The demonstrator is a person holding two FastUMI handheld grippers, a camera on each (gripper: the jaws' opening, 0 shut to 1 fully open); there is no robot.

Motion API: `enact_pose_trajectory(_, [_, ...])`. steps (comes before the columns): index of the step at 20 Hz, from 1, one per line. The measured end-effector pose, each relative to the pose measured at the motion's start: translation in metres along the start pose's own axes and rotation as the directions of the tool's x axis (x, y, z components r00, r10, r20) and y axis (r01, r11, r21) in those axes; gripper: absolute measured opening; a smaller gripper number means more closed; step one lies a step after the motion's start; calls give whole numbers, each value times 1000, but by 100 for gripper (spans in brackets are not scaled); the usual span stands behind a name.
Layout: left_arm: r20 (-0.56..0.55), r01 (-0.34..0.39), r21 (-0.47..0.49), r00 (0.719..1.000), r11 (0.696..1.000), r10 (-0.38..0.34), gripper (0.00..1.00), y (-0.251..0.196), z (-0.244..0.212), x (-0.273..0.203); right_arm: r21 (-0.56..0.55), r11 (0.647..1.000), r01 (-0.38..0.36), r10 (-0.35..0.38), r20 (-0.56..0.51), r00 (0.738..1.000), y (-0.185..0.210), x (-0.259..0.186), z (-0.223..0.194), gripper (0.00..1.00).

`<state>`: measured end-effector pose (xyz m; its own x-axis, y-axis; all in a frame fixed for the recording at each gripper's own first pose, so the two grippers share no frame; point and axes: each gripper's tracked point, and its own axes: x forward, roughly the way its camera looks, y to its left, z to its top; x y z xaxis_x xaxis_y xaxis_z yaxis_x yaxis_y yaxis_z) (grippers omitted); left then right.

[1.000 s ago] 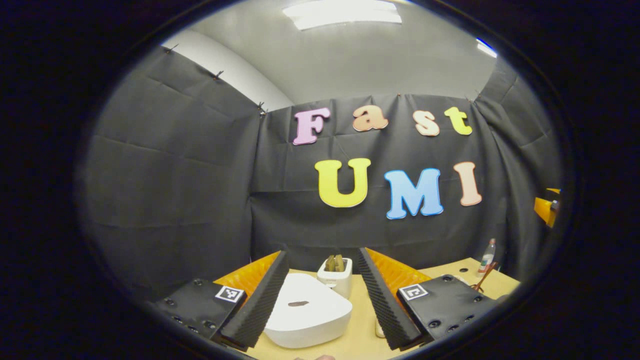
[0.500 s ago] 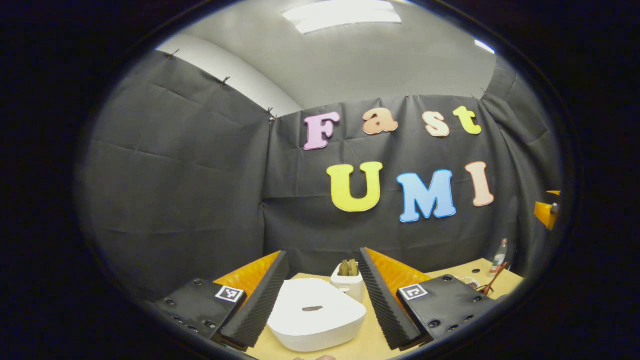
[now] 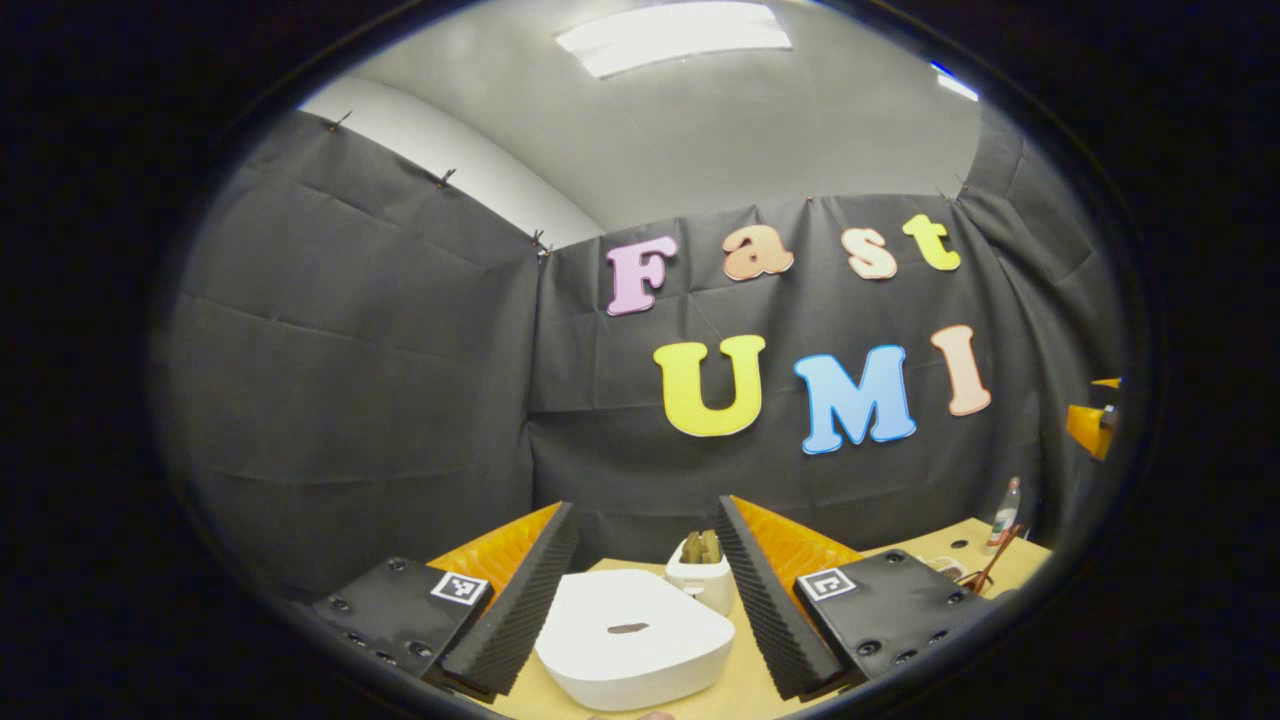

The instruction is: Close the left gripper, press the button to open the rice cooker; take a wooden spoon from the chopstick holder with the right hand, scoop a spoonful of rice and pour it into the rice cooker, then put the wooden spoon back into the chopstick holder.

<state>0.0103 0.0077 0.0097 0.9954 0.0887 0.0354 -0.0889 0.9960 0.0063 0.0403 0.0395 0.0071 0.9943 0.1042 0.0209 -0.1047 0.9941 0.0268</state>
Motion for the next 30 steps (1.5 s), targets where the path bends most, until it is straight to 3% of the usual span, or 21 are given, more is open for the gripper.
enact_pose_trajectory(30, [-4,-26,-22,1000,999,26,97,6,-5,8,9,1000,-9,9,-6,1000,7,2,-2,95])
